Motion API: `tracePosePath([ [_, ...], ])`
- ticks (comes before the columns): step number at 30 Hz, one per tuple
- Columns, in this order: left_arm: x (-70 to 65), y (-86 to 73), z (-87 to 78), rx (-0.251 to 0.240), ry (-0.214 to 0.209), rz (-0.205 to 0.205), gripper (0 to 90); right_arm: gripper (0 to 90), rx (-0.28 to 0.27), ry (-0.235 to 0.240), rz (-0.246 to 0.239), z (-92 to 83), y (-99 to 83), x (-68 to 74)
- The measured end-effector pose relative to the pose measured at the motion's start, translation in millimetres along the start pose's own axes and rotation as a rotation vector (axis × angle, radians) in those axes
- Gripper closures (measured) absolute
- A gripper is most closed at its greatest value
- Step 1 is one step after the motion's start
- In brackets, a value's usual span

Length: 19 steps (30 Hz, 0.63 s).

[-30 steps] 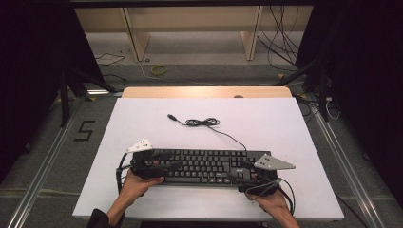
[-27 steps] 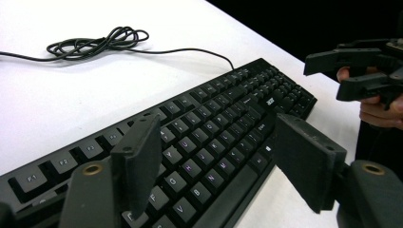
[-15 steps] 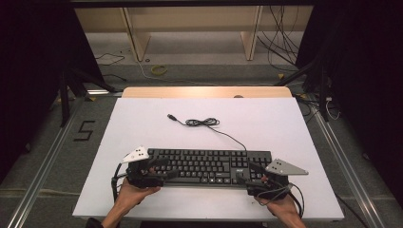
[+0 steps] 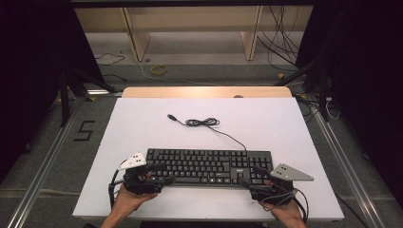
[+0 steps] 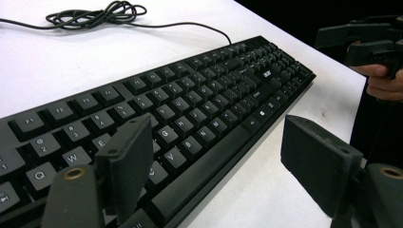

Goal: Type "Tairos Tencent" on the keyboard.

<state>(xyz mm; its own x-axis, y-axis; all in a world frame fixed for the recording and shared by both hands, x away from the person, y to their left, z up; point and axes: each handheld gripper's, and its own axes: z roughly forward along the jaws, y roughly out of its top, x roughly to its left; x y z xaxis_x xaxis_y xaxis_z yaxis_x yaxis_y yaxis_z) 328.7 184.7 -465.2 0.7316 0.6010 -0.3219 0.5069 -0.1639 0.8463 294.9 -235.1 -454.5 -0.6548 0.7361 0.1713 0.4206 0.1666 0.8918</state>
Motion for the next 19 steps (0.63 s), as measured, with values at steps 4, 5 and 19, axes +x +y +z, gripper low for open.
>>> tracePosePath([
  [4, -0.3, 0.3, 0.7, -0.001, 0.002, 0.002, 26.2, 31.8, 0.001, -0.003, 0.000, -0.2, -1.0, -0.4],
  [5, -0.1, 0.6, 0.8, -0.002, 0.002, 0.002, 26.3, 31.9, 0.000, -0.003, 0.001, -0.4, -0.8, -0.5],
  [19, 1.2, 2.4, -0.9, -0.018, 0.007, 0.003, 26.2, 31.6, -0.005, -0.004, 0.003, -0.3, -0.7, -1.1],
])
